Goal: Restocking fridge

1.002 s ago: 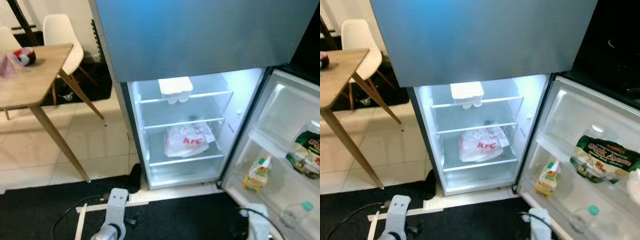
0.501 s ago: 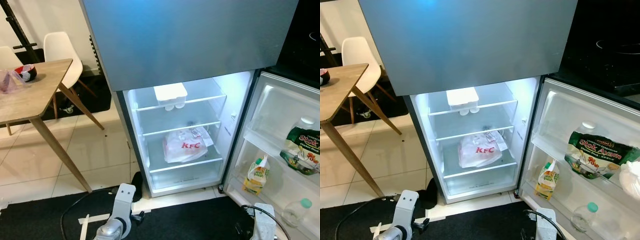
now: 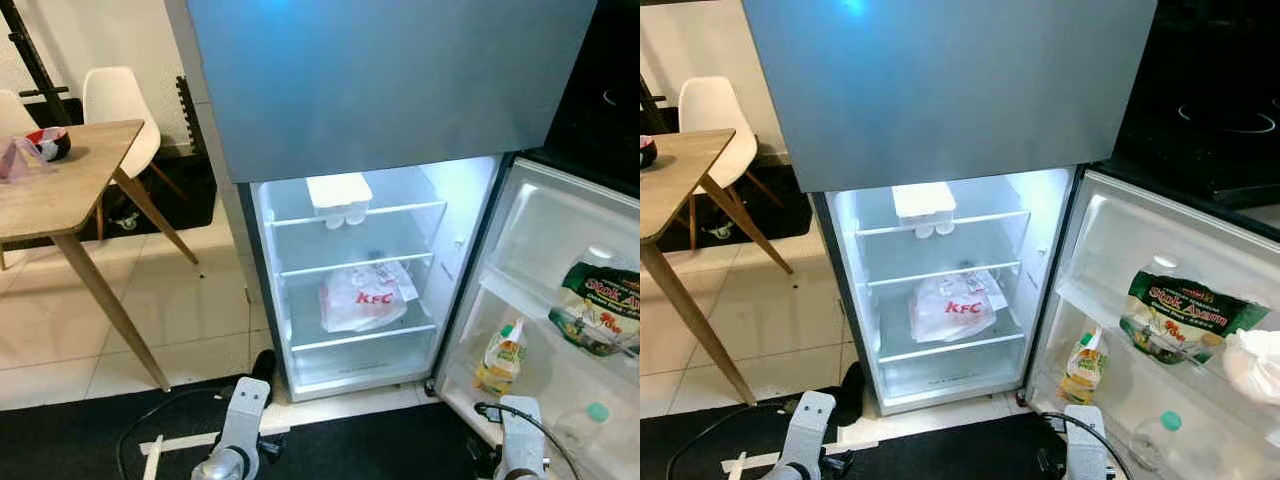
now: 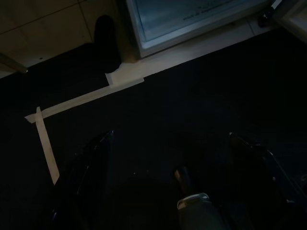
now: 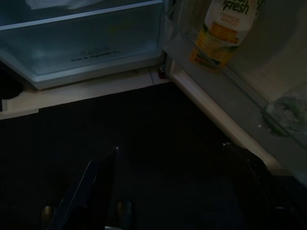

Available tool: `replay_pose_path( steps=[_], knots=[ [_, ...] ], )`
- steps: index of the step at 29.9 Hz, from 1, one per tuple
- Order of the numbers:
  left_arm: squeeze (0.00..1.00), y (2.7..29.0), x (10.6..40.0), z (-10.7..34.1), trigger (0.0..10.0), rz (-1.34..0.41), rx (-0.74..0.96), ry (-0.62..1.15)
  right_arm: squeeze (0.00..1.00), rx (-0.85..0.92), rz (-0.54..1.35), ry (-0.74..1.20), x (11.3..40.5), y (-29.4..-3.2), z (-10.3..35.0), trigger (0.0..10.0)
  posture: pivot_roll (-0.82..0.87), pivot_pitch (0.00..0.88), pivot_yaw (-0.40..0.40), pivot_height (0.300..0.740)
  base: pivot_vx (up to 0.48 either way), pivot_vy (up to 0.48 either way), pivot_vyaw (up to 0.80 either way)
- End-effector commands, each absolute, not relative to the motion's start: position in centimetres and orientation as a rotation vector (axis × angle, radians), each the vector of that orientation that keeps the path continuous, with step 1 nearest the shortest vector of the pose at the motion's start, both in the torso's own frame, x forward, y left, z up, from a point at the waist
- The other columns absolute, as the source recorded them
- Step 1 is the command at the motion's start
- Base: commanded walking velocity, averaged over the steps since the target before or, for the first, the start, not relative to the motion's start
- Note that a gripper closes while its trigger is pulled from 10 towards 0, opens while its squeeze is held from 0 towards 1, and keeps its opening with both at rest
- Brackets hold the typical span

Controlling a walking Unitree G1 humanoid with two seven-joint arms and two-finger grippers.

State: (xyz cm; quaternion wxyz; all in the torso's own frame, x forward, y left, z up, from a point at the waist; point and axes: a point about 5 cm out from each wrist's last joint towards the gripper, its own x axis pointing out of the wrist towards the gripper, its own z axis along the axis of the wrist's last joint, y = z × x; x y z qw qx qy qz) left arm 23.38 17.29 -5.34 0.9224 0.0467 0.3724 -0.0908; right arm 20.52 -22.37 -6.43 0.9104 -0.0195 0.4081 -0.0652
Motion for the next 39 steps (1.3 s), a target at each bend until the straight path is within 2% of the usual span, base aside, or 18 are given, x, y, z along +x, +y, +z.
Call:
replay_pose_path(
  steps=[1, 6, 12, 21, 30, 39],
  knots=[
    [0.00, 17.4, 22.9, -5.7, 10.0, -0.166, 0.091, 0.779, 0.00, -0.043, -0.123, 0.856, 20.7, -22.1, -6.5, 10.0, -0.06, 0.000, -0.009, 0.738, 0.000, 0.000, 0.00],
    [0.00, 17.5, 22.9, -5.7, 10.0, -0.143, 0.068, 0.768, 0.00, -0.050, -0.101, 0.863, 20.8, -21.7, -6.5, 10.0, -0.04, 0.000, -0.034, 0.738, 0.000, 0.000, 0.00],
    [0.00, 17.7, 22.7, -5.8, 10.0, -0.138, 0.056, 0.766, 0.00, -0.029, -0.108, 0.847, 21.5, -21.1, -6.2, 10.0, -0.04, 0.000, -0.025, 0.738, 0.000, 0.000, 0.00],
    [0.00, 18.1, 21.3, -6.5, 10.0, -0.122, 0.054, 0.796, 0.00, 0.020, -0.160, 0.882, 19.6, -21.4, -7.2, 10.0, -0.02, 0.000, -0.027, 0.738, 0.000, 0.000, 0.00],
    [0.00, 19.0, 21.9, -6.1, 10.0, -0.099, 0.071, 0.780, 0.00, 0.056, -0.189, 0.850, 20.3, -21.2, -6.9, 10.0, 0.02, 0.000, -0.049, 0.738, 0.000, 0.000, 0.00],
    [0.00, 19.4, 21.2, -6.3, 10.0, -0.072, 0.068, 0.780, 0.00, 0.063, -0.179, 0.843, 20.6, -20.9, -6.8, 10.0, 0.03, 0.000, -0.044, 0.738, 0.000, 0.000, 0.00]
  ],
)
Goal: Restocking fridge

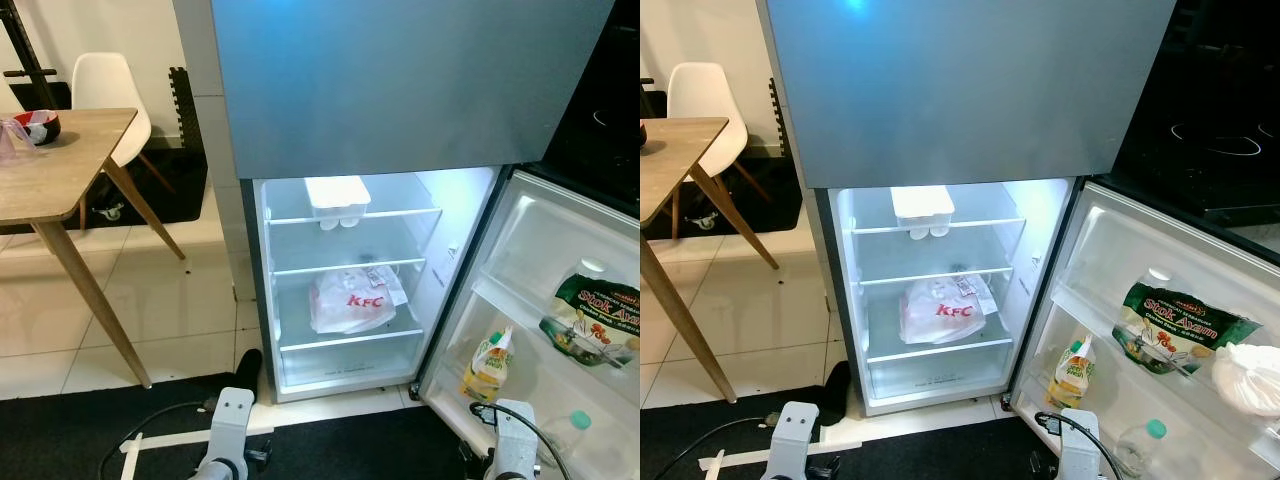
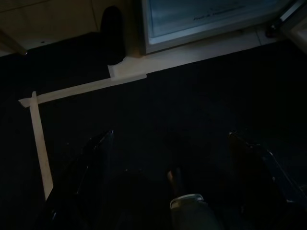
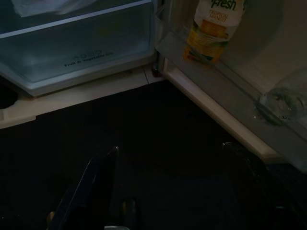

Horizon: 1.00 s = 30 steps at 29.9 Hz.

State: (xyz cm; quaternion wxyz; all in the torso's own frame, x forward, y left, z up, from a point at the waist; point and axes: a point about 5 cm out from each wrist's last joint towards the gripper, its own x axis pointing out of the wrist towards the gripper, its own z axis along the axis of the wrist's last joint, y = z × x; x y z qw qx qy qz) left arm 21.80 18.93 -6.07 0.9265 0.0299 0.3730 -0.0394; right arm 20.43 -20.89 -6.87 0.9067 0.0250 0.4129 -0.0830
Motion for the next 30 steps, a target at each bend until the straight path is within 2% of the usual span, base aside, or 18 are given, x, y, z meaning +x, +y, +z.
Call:
replay_pose_path(
  steps=[1, 7, 24, 30],
  knots=[
    [0.00, 19.3, 21.2, -6.4, 10.0, -0.073, 0.064, 0.786, 0.00, 0.053, -0.161, 0.841, 20.8, -20.7, -6.7, 10.0, 0.04, 0.000, -0.052, 0.738, 0.000, 0.000, 0.00],
    [0.00, 19.3, 21.1, -6.5, 10.0, -0.014, 0.035, 0.789, 0.00, 0.036, -0.147, 0.849, 20.9, -20.8, -6.7, 10.0, 0.05, 0.000, -0.070, 0.738, 0.000, 0.000, 0.00],
    [0.00, 19.5, 20.2, -7.1, 10.0, 0.003, 0.057, 0.829, 0.00, 0.008, -0.126, 0.841, 21.6, -21.2, -6.2, 10.0, 0.07, 0.000, -0.098, 0.738, 0.000, 0.000, 0.00],
    [0.00, 20.6, 20.3, -6.9, 10.0, 0.014, 0.068, 0.828, 0.00, 0.003, -0.116, 0.838, 22.0, -21.0, -6.0, 10.0, 0.07, 0.000, -0.102, 0.738, 0.000, 0.000, 0.00]
  ],
)
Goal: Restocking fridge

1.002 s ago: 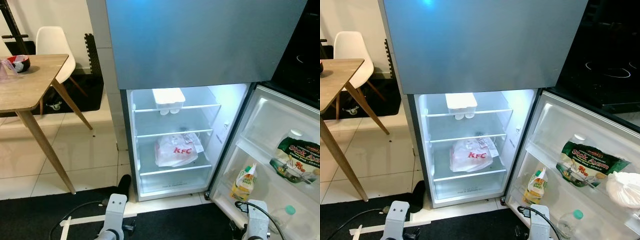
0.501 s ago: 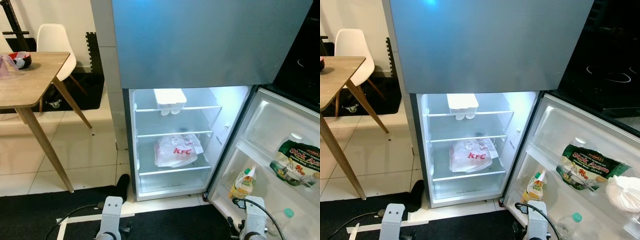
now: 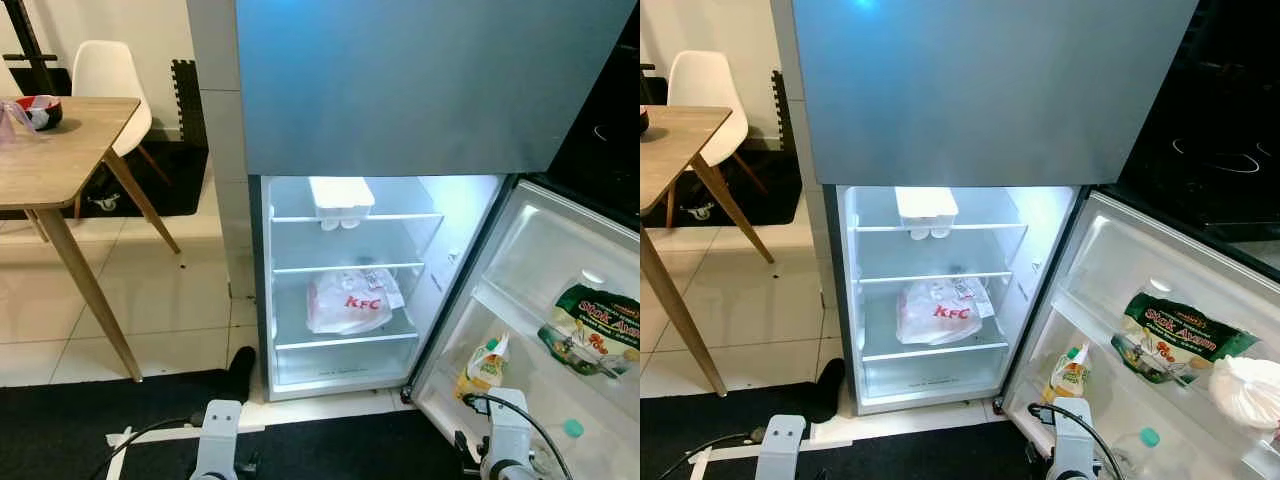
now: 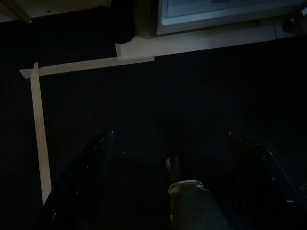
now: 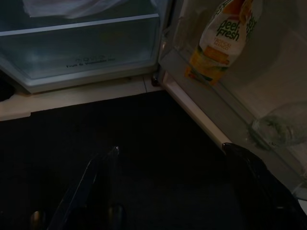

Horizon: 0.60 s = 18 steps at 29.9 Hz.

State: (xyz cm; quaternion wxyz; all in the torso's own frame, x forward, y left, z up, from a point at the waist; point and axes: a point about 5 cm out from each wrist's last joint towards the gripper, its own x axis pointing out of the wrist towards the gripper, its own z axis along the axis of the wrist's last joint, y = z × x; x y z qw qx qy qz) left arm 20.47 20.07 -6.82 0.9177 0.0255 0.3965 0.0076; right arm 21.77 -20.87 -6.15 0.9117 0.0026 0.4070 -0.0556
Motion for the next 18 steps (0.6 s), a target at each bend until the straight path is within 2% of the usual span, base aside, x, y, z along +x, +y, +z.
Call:
replay_pose_path(
  steps=[1, 6, 10, 18],
  knots=[
    [0.00, 20.6, 20.3, -6.9, 10.0, 0.014, 0.068, 0.828, 0.00, 0.003, -0.116, 0.838, 22.0, -21.0, -6.0, 10.0, 0.07, 0.000, -0.102, 0.738, 0.000, 0.000, 0.00],
    [0.00, 20.2, 20.1, -7.1, 10.0, 0.001, 0.058, 0.846, 0.00, 0.003, -0.123, 0.847, 21.7, -21.0, -6.2, 10.0, 0.04, 0.000, -0.074, 0.738, 0.000, 0.000, 0.00],
    [0.00, 19.8, 19.9, -7.3, 10.0, -0.031, 0.081, 0.866, 0.00, 0.005, -0.127, 0.860, 21.1, -20.7, -6.6, 10.0, 0.04, 0.000, -0.076, 0.738, 0.000, 0.000, 0.00],
    [0.00, 19.7, 20.0, -7.2, 10.0, 0.011, 0.042, 0.852, 0.00, 0.009, -0.108, 0.883, 20.8, -20.1, -6.9, 10.0, 0.03, 0.000, -0.078, 0.738, 0.000, 0.000, 0.00]
  ],
)
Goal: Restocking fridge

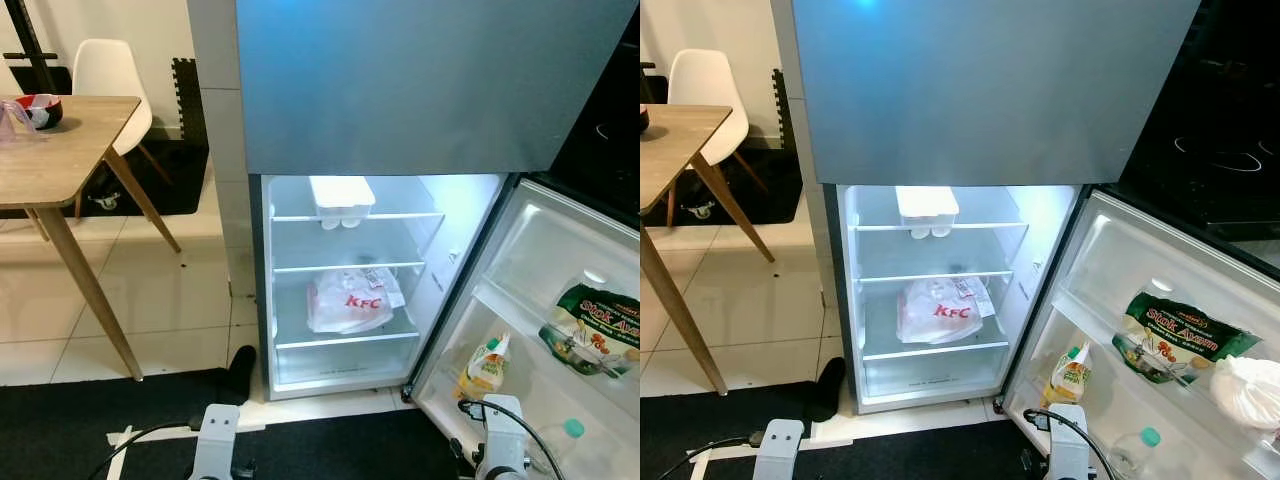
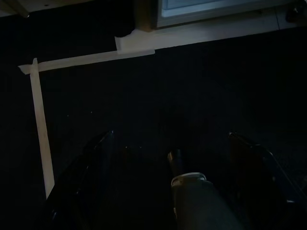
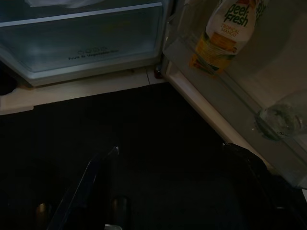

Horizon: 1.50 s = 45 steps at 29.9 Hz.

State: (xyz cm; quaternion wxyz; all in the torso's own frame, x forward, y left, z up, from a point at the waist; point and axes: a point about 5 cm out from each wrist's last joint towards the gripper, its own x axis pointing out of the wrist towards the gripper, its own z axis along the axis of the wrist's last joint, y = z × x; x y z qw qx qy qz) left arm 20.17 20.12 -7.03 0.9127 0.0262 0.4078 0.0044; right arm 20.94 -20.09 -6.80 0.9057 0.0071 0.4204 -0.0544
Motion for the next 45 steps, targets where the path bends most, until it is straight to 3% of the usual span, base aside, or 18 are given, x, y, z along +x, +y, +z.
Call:
replay_pose_path(
  steps=[1, 26, 43, 44, 45],
  knots=[
    [0.00, 19.7, 20.1, -7.2, 10.0, 0.015, 0.040, 0.853, 0.00, 0.007, -0.106, 0.884, 20.8, -20.1, -6.9, 10.0, 0.03, 0.000, -0.078, 0.738, 0.000, 0.000, 0.00],
    [0.00, 19.1, 22.4, -6.1, 10.0, 0.018, 0.033, 0.815, 0.00, -0.001, -0.106, 0.846, 21.5, -20.1, -6.5, 10.0, 0.03, 0.000, -0.078, 0.738, 0.000, 0.000, 0.00],
    [0.00, 17.5, 21.1, -7.0, 10.0, 0.012, 0.000, 0.848, 0.00, -0.011, -0.085, 0.847, 21.3, -19.8, -6.6, 10.0, 0.03, 0.000, -0.076, 0.738, 0.000, 0.000, 0.00],
    [0.00, 17.4, 21.2, -6.9, 5.3, 0.006, 0.006, 0.846, 0.00, -0.013, -0.086, 0.847, 21.3, -19.8, -6.6, 6.1, 0.04, 0.000, -0.078, 0.738, 0.000, 0.000, 0.00],
    [0.00, 17.3, 21.3, -6.9, 1.2, 0.001, 0.006, 0.843, 0.00, -0.023, -0.084, 0.849, 21.3, -19.8, -6.6, 1.2, 0.03, 0.000, -0.080, 0.738, 0.000, 0.000, 0.00]
  ],
)
